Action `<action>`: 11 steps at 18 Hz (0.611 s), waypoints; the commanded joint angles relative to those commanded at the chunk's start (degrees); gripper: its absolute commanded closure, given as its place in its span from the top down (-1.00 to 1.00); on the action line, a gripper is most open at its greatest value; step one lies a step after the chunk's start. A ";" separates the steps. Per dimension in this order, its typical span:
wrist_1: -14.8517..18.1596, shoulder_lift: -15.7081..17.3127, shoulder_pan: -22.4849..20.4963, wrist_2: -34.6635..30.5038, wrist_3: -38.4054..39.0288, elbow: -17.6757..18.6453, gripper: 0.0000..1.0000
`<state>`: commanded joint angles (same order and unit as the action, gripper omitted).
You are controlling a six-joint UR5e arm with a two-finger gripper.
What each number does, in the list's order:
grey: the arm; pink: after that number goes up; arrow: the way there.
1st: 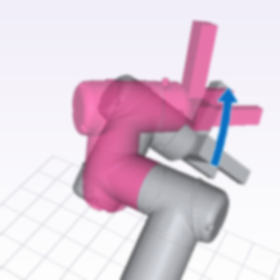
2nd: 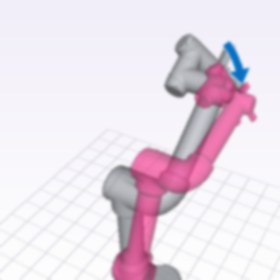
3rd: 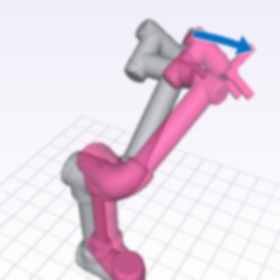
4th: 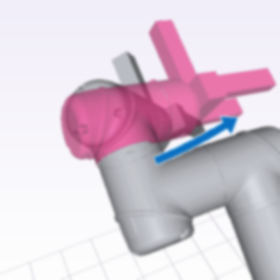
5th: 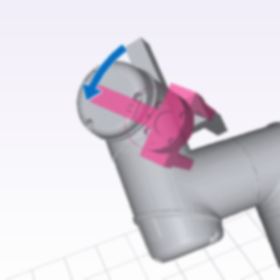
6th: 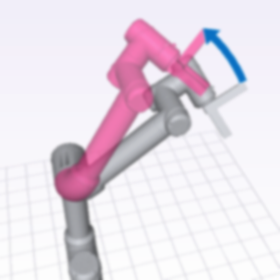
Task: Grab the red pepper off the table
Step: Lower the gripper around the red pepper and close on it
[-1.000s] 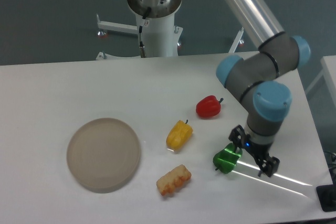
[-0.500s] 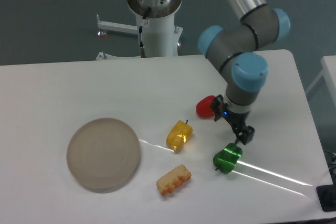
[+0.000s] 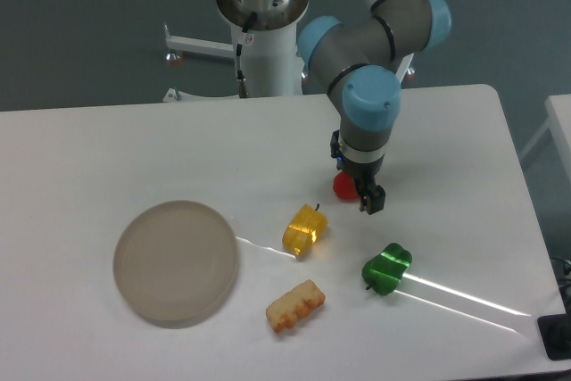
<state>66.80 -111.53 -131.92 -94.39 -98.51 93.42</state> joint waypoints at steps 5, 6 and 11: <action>-0.52 -0.17 0.26 -0.62 -1.59 0.80 1.00; -1.05 -0.26 0.26 -1.92 -2.46 1.15 1.00; -4.12 -0.87 -0.17 -2.64 -3.97 2.99 1.00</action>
<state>62.67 -112.41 -132.10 -97.03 -102.48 96.41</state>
